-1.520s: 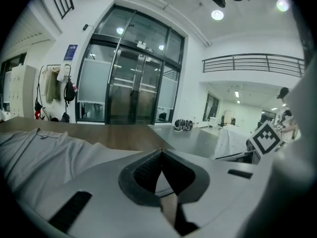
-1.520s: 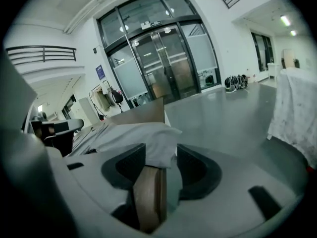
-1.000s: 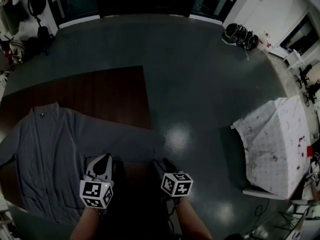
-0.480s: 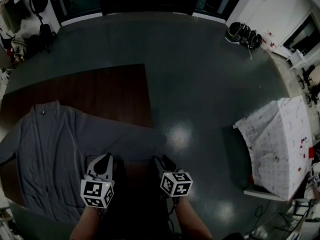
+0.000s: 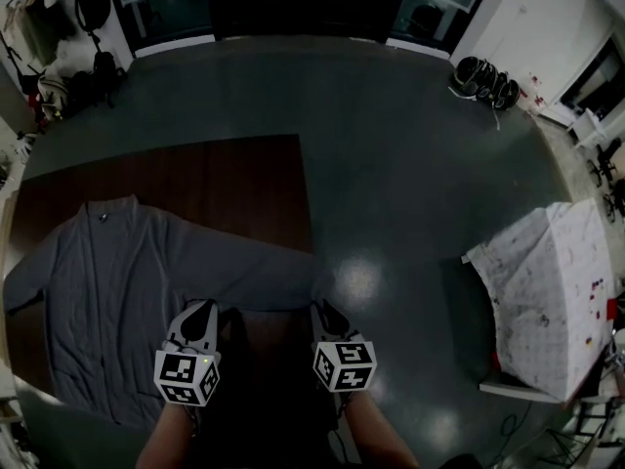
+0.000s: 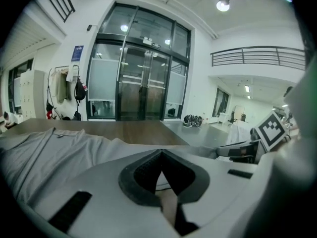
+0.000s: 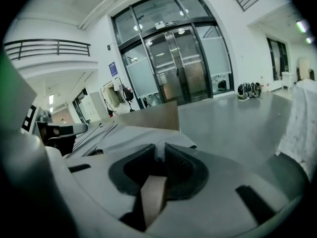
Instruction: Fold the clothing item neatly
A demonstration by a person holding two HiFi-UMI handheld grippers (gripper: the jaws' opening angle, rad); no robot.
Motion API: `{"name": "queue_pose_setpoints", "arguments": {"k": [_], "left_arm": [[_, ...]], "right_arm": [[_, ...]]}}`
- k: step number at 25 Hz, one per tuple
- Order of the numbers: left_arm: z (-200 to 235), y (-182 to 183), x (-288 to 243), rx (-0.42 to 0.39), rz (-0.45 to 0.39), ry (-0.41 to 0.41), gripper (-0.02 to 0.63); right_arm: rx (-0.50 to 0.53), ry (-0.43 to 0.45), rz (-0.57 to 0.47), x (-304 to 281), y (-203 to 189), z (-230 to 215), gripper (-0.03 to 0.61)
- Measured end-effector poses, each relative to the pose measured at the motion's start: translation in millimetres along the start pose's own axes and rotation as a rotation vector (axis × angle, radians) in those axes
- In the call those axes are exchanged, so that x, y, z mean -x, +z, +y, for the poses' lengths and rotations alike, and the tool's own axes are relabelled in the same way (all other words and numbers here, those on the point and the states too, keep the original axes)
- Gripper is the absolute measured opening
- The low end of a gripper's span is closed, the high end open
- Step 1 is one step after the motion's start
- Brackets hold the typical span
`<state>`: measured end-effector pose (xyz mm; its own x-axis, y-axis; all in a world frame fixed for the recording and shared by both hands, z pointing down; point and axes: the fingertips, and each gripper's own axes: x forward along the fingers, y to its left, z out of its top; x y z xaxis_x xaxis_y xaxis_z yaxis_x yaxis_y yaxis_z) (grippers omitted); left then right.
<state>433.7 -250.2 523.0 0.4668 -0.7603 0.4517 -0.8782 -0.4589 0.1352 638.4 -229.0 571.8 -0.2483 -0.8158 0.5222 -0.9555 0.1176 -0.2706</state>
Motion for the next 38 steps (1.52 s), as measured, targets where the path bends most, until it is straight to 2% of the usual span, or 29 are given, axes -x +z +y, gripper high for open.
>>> {"name": "queue_pose_setpoints", "arguments": {"k": [6, 16, 24, 28, 34, 38], "left_arm": [[51, 11, 54, 0.029, -0.068, 0.047, 0.008], [147, 2, 145, 0.057, -0.131, 0.044, 0.008], [204, -8, 209, 0.022, -0.180, 0.007, 0.008], [232, -14, 227, 0.015, -0.170, -0.007, 0.008], [248, -23, 225, 0.033, -0.141, 0.016, 0.008], [250, -17, 223, 0.048, -0.142, 0.052, 0.008]], "right_arm": [[0.025, -0.028, -0.049, 4, 35, 36, 0.051], [0.157, -0.077, -0.150, 17, 82, 132, 0.050], [0.226, -0.089, -0.162, 4, 66, 225, 0.050], [0.235, -0.108, -0.138, -10, 51, 257, 0.049], [0.183, -0.094, -0.119, -18, 40, 263, 0.049], [0.140, -0.049, -0.151, -26, 58, 264, 0.049]]}}
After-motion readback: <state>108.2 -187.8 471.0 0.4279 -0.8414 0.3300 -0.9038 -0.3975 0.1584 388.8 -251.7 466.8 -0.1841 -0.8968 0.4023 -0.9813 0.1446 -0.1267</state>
